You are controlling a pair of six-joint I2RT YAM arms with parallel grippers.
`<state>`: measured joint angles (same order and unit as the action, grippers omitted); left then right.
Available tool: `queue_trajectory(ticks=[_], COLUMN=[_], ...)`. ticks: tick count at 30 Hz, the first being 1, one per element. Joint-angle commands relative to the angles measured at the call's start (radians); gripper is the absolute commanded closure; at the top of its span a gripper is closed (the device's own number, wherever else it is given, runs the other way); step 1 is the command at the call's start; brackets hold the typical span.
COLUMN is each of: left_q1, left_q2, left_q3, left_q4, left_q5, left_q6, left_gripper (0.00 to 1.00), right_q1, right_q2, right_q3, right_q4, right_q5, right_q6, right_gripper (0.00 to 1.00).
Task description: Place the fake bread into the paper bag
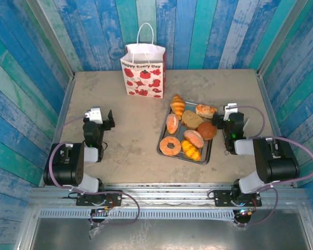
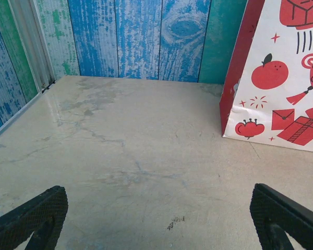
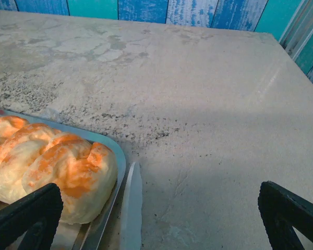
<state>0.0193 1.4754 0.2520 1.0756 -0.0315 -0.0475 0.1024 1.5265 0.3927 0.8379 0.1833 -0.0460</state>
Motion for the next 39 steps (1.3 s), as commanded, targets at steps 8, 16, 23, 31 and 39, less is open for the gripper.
queue_trajectory(ticks=[8,16,23,31,39], left_q1=[-0.005,-0.004,-0.004,-0.004,-0.004], left_q2=[0.028,0.027,0.027,0.025,-0.203], left_q3=[0.017,0.018,0.018,0.017,0.199], left_q4=[0.003,0.004,0.003,0.008,-0.527], left_q5=[0.006,0.006,0.007,0.005,-0.1], left_q6=[0.017,0.017,0.016,0.015,-0.105], left_gripper=[0.06,0.06,0.06,0.06,0.06], right_q1=[-0.004,-0.003,-0.004,-0.004,-0.004], right_q2=[-0.011,-0.011,-0.01,-0.01,-0.091], right_q3=[0.008,0.008,0.008,0.008,0.032], right_q4=[0.011,0.011,0.01,0.009,-0.09], right_q5=[0.016,0.015,0.015,0.016,0.036], right_q6=[0.001,0.001,0.001,0.003,0.014], right_gripper=[0.0,0.0,0.0,0.0,0.0])
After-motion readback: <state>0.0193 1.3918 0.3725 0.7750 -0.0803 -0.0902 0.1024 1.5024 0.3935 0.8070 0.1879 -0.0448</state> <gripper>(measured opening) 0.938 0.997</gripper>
